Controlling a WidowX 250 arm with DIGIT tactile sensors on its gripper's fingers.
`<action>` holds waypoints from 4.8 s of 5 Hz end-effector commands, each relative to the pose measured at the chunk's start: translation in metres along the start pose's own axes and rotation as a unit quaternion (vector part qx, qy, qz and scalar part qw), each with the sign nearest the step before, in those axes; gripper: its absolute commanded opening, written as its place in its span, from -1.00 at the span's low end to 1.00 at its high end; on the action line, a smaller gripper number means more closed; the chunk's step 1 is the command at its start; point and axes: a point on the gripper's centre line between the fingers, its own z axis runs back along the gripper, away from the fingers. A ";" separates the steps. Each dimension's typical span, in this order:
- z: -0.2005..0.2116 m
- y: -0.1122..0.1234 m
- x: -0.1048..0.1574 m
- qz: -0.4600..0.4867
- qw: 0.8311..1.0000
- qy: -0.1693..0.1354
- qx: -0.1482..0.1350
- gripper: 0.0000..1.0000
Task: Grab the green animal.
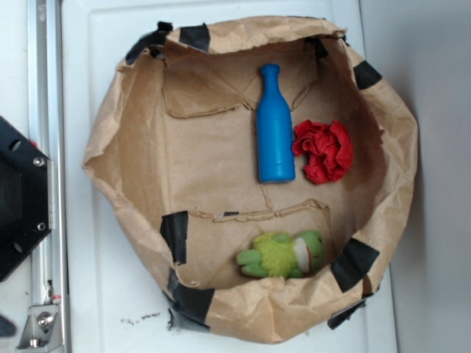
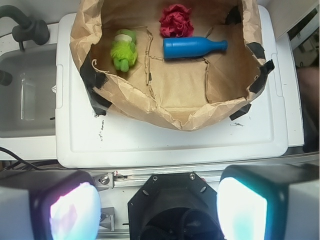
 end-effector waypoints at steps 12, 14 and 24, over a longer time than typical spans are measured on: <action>-0.175 -0.022 0.145 0.048 0.995 -0.048 -0.079 1.00; -0.204 -0.017 0.159 0.065 0.996 -0.026 -0.062 1.00; -0.187 0.010 0.143 0.086 0.984 -0.038 -0.152 1.00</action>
